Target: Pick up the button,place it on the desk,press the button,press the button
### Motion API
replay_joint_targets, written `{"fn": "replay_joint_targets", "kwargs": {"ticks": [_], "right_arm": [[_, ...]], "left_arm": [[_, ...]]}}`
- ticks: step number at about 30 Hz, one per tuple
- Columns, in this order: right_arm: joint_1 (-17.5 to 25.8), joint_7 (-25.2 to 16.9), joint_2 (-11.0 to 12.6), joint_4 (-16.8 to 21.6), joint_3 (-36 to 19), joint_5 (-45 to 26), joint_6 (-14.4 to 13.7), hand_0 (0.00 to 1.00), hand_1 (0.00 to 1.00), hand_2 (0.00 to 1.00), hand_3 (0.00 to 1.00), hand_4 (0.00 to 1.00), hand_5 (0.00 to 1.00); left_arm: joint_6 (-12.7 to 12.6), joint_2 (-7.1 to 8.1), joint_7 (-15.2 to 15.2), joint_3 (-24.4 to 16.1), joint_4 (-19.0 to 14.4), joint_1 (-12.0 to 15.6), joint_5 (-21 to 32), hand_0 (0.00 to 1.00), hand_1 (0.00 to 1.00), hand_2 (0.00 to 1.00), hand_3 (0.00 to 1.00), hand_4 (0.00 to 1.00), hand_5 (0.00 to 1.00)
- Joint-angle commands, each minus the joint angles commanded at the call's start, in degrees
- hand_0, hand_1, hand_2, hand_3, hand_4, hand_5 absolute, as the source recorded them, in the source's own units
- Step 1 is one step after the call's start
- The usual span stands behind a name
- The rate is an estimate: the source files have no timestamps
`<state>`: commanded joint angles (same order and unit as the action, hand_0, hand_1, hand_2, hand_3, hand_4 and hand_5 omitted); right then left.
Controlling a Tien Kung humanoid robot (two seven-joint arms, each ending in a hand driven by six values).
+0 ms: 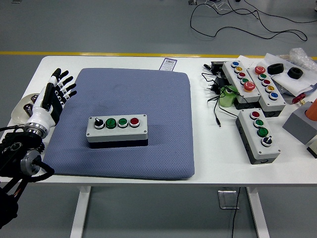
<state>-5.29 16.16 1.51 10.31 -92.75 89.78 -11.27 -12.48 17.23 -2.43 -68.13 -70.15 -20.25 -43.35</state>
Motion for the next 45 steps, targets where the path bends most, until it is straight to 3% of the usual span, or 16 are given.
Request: {"fn": "replay_joint_targets", "kwargs": {"ticks": [24, 45], "right_arm": [[-0.3, -0.1, 0.1, 0.0, 0.1, 0.1, 0.1, 0.658, 0.65, 0.701, 0.605, 0.454, 0.328], [-0.4, -0.1, 0.1, 0.0, 0.1, 0.2, 0.2, 0.658, 0.65, 0.701, 0.605, 0.455, 0.328]], "left_arm": [[-1.0, -0.12, -0.2, -1.7, 0.3, -0.1, 0.0, 0.86, 0.905, 0.942, 0.944, 0.653, 0.998], [-0.3, -0.21, 0.1, -2.2, 0.5, 0.0, -0.7, 0.857, 0.905, 0.941, 0.943, 0.656, 0.998]]}}
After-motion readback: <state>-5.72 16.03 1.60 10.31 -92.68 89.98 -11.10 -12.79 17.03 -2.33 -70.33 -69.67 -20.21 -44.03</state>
